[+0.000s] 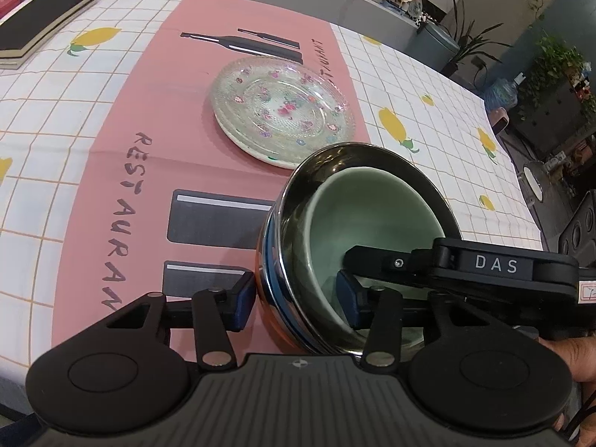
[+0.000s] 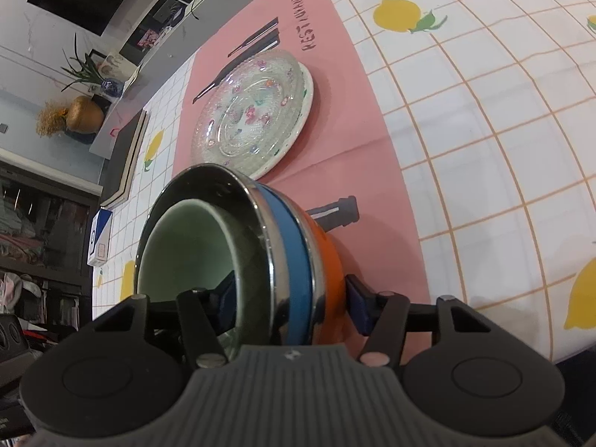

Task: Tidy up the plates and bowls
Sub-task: 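Close both tools on the rim of the bowl stack, then lift the bowl stack with both tools and carry it over the plates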

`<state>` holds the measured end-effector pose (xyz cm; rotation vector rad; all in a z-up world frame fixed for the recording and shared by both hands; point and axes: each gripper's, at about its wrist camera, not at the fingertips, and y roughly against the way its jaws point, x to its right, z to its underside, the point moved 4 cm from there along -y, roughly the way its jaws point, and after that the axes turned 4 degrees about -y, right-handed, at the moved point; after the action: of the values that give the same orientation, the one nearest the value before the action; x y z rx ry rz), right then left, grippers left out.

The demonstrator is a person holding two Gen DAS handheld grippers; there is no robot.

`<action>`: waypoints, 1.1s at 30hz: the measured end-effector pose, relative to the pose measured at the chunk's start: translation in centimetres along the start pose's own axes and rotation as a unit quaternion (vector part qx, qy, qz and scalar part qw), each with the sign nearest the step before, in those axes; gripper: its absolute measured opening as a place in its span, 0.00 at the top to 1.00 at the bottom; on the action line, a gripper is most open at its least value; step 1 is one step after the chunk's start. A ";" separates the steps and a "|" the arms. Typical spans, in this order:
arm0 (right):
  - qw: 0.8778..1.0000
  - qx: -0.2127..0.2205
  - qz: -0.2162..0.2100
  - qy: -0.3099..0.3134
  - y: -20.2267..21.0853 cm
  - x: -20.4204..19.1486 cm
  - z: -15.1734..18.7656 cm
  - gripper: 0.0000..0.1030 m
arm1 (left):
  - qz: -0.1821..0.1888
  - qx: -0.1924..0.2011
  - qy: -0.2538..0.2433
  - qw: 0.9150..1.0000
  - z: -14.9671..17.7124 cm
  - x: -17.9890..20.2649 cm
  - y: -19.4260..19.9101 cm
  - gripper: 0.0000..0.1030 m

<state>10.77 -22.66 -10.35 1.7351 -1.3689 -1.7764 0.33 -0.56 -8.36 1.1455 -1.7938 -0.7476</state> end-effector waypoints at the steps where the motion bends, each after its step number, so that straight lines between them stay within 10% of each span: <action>1: 1.000 0.000 0.000 -0.003 0.0 0.0 0.0 0.45 | -0.002 0.000 -0.001 1.000 0.0 0.0 0.1 0.48; 33: 0.999 0.038 -0.029 0.020 3.7 -6.1 -5.2 0.49 | -0.008 0.061 0.002 0.998 -6.3 0.6 4.2 0.48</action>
<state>15.35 -21.92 -2.79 1.8585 -1.3999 -1.7301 4.15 0.38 -1.79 1.2410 -1.8499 -0.6534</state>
